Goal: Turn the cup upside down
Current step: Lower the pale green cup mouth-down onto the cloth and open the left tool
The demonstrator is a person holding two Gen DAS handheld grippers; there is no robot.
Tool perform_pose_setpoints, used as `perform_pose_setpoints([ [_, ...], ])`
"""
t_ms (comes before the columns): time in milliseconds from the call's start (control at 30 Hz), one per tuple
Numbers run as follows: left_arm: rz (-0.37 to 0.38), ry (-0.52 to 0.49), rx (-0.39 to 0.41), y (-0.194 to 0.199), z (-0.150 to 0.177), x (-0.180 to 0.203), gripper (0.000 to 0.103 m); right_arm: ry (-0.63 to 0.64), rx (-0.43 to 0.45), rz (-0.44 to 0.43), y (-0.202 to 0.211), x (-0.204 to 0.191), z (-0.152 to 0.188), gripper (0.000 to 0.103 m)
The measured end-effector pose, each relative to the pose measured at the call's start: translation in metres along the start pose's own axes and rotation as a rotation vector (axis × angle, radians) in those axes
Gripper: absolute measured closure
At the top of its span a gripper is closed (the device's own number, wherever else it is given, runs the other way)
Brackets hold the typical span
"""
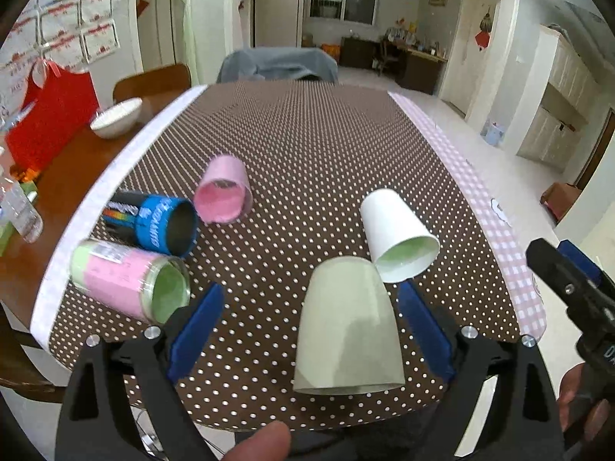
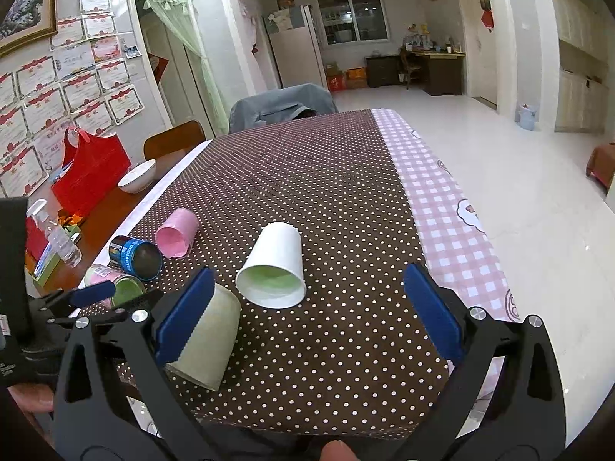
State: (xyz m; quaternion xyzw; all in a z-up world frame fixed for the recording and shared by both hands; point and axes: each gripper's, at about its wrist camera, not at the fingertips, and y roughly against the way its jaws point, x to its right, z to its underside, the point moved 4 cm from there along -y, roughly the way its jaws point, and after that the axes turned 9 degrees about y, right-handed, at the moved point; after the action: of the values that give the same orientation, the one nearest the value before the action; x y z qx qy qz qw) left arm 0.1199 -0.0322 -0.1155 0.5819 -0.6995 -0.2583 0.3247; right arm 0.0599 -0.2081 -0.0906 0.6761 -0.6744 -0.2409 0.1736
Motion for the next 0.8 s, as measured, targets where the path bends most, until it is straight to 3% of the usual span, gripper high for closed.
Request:
perform_pose_setpoints([
  [533,-0.037,-0.007,0.164,0.054,-0.013,-0.007,0.011,0.044,0.012,-0.032,0.007,-0.021,-0.009,0.006],
  [800,-0.068,-0.01,0.239,0.075,-0.015,-0.017,0.011,0.06,-0.003,-0.088,0.006,-0.034,-0.014,0.006],
])
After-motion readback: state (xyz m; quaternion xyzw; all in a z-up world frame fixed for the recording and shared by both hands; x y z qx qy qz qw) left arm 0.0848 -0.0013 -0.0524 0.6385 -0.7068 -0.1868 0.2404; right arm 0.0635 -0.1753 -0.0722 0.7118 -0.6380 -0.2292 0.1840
